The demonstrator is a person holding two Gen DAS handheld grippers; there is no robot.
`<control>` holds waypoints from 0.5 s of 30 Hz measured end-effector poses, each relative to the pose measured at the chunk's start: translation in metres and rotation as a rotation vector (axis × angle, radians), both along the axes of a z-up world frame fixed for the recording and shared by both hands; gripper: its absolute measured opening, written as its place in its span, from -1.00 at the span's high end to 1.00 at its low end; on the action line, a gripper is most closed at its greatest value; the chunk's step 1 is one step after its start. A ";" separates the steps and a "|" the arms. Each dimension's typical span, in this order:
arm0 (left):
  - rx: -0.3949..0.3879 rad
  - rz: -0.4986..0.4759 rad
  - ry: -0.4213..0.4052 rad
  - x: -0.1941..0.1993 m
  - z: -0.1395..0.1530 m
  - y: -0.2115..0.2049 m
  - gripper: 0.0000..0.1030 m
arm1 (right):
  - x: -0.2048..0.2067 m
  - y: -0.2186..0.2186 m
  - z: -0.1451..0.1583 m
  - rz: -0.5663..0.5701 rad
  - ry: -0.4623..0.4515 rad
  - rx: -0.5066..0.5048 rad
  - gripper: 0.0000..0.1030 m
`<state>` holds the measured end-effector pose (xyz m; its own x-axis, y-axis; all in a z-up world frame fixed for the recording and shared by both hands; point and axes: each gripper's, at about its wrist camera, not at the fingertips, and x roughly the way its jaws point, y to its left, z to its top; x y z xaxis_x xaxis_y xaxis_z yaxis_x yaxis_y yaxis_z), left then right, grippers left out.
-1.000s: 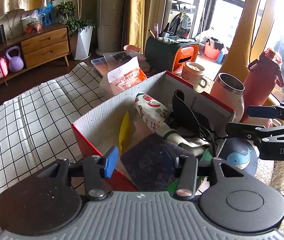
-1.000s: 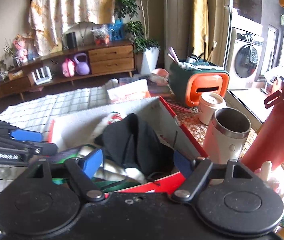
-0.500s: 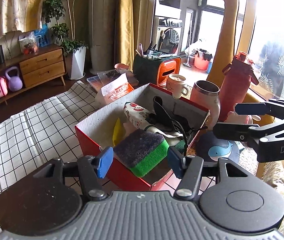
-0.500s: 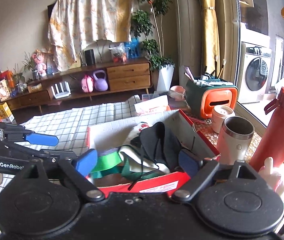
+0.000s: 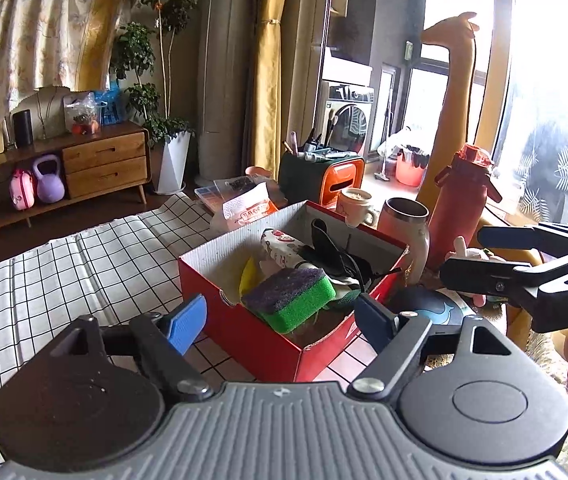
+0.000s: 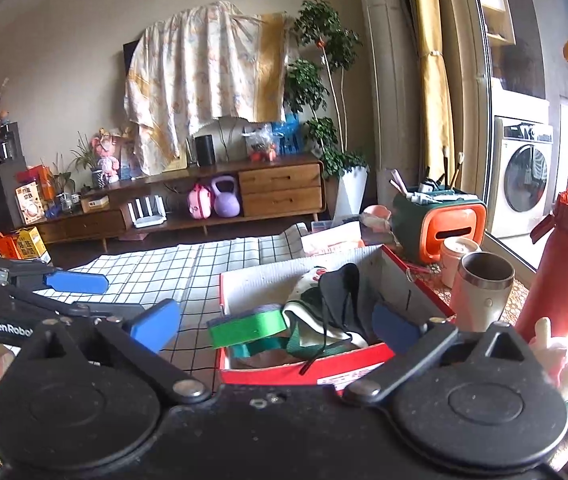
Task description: Organize soft objects
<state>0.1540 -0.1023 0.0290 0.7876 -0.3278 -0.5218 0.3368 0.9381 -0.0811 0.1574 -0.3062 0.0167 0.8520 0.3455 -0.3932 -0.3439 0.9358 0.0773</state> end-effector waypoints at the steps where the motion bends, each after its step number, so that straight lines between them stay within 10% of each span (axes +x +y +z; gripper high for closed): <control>1: -0.006 0.004 -0.007 -0.004 0.000 0.002 -0.58 | -0.003 0.001 -0.001 0.003 -0.005 0.000 -1.00; 15: -0.105 0.056 -0.045 -0.045 -0.003 0.017 -1.00 | -0.030 0.003 -0.016 -0.033 -0.015 0.059 -1.00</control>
